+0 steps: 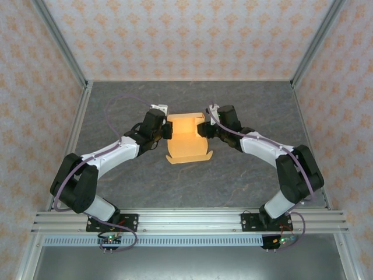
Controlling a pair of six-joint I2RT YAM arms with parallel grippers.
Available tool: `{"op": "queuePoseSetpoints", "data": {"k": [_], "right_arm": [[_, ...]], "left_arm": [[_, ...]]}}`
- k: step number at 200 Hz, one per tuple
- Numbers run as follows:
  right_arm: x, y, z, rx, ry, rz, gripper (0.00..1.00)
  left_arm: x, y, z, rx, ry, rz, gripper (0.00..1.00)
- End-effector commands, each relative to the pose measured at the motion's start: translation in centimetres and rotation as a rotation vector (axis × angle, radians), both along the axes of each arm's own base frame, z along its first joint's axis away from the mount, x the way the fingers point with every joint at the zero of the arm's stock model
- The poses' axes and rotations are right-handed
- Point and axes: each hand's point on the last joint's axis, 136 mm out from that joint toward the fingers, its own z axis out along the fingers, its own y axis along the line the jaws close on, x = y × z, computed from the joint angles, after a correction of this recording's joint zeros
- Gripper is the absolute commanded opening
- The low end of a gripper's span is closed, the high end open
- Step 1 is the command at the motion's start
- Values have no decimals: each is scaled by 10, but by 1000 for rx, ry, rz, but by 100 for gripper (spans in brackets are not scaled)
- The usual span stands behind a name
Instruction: Fold the paper box
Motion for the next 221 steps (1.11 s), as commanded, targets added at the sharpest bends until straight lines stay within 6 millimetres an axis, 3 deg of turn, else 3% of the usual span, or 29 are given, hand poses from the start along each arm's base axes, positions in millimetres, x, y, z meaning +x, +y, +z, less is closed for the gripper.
{"op": "queuePoseSetpoints", "data": {"k": [1, 66, 108, 174, 221], "right_arm": [[-10, 1, 9, 38, -26, 99, 46], [-19, -4, 4, 74, -5, 191, 49], [-14, 1, 2, 90, 2, 197, 36], [15, -15, 6, -122, -108, -114, 27], [22, -30, 6, -291, -156, -339, 23]], "left_arm": [[1, -10, 33, -45, -67, -29, 0], [1, -10, 35, -43, -72, -29, 0], [0, -12, 33, -52, -66, -36, 0], [-1, -17, 31, -78, -50, -49, 0], [0, -18, 31, -78, -42, -48, 0]]}}
